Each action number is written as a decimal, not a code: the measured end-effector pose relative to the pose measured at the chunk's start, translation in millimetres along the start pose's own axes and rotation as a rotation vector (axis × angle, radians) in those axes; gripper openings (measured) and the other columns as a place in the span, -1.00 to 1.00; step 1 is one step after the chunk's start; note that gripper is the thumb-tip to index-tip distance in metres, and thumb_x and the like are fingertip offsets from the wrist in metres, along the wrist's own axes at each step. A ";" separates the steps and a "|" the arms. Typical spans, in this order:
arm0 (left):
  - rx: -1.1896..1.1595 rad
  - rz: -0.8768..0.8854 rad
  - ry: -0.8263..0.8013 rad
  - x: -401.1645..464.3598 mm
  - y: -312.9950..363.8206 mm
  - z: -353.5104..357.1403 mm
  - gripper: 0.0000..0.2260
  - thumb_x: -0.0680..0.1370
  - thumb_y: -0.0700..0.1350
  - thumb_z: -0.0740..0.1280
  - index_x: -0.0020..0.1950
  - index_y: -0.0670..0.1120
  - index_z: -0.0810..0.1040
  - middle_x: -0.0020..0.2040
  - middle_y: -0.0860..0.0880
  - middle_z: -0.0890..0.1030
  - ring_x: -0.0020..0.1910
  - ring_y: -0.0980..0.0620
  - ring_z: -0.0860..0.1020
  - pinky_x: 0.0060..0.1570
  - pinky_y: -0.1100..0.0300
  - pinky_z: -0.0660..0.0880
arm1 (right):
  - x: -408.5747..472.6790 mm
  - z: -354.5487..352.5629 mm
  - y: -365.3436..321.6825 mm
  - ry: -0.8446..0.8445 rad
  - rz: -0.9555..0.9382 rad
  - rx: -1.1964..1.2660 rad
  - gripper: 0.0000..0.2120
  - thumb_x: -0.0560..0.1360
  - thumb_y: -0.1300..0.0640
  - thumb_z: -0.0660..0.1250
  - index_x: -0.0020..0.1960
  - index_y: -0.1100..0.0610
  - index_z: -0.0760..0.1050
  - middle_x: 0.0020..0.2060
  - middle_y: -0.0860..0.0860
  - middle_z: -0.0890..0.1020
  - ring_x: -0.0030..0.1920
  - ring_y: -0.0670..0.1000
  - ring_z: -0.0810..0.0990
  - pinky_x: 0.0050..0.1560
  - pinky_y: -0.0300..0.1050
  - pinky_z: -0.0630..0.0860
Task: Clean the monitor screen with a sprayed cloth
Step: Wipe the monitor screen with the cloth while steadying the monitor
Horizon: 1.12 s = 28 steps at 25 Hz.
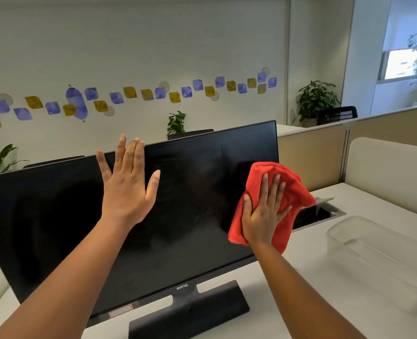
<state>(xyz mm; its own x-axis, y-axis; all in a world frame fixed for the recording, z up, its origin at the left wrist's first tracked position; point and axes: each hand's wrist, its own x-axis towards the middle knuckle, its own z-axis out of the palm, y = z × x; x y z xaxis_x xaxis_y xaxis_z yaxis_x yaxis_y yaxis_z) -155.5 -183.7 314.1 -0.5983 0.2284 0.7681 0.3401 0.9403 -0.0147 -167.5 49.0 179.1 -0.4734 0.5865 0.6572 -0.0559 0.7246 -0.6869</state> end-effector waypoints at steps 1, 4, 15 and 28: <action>-0.003 -0.003 -0.001 -0.1 0.2 -0.8 -0.40 0.50 0.11 -0.04 0.48 -0.13 0.00 0.52 -0.09 0.07 0.49 0.02 -0.16 0.40 -0.10 -0.35 | -6.6 1.6 1.7 -0.006 0.014 -0.013 -0.40 0.49 -0.31 -0.17 0.44 -0.05 -0.10 0.46 -0.03 -0.05 0.49 0.07 -0.10 0.40 0.40 -0.12; -0.013 -0.010 -0.008 0.2 -0.2 -2.8 -0.41 0.50 0.11 -0.05 0.47 -0.14 0.02 0.51 -0.10 0.09 0.50 0.00 -0.14 0.40 -0.10 -0.35 | -3.4 4.5 -10.6 -0.021 0.045 -0.017 -0.44 0.52 -0.22 -0.09 0.44 -0.08 -0.14 0.50 0.02 -0.03 0.50 0.09 -0.13 0.38 0.45 -0.14; 0.002 0.008 0.005 -1.6 -4.8 0.6 -0.35 0.47 0.21 -0.22 0.48 -0.12 -0.03 0.52 -0.07 0.06 0.48 0.08 -0.16 0.37 -0.04 -0.40 | -64.1 37.3 -74.7 -0.060 -0.617 -0.177 -0.42 0.51 -0.23 0.00 0.48 -0.10 -0.03 0.51 -0.03 -0.10 0.51 0.03 -0.22 0.30 0.45 -0.22; 0.088 -0.332 0.150 -54.9 -116.6 -39.7 -0.44 0.53 0.12 -0.08 0.48 -0.05 -0.13 0.53 -0.10 -0.07 0.50 -0.06 -0.14 0.37 -0.23 -0.24 | -53.1 -12.1 -20.5 0.112 0.061 0.319 -0.61 0.57 0.29 0.11 0.40 0.26 0.25 0.40 0.24 0.31 0.43 0.26 0.20 0.35 0.43 0.16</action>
<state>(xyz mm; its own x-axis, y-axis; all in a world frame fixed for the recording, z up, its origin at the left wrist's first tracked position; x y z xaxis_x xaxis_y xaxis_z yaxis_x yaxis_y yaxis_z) -133.5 -315.9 299.1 -0.5506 -0.1258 0.8252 0.0776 0.9766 0.2007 -130.6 7.3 162.1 -0.3862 0.6741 0.6297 -0.3105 0.5478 -0.7769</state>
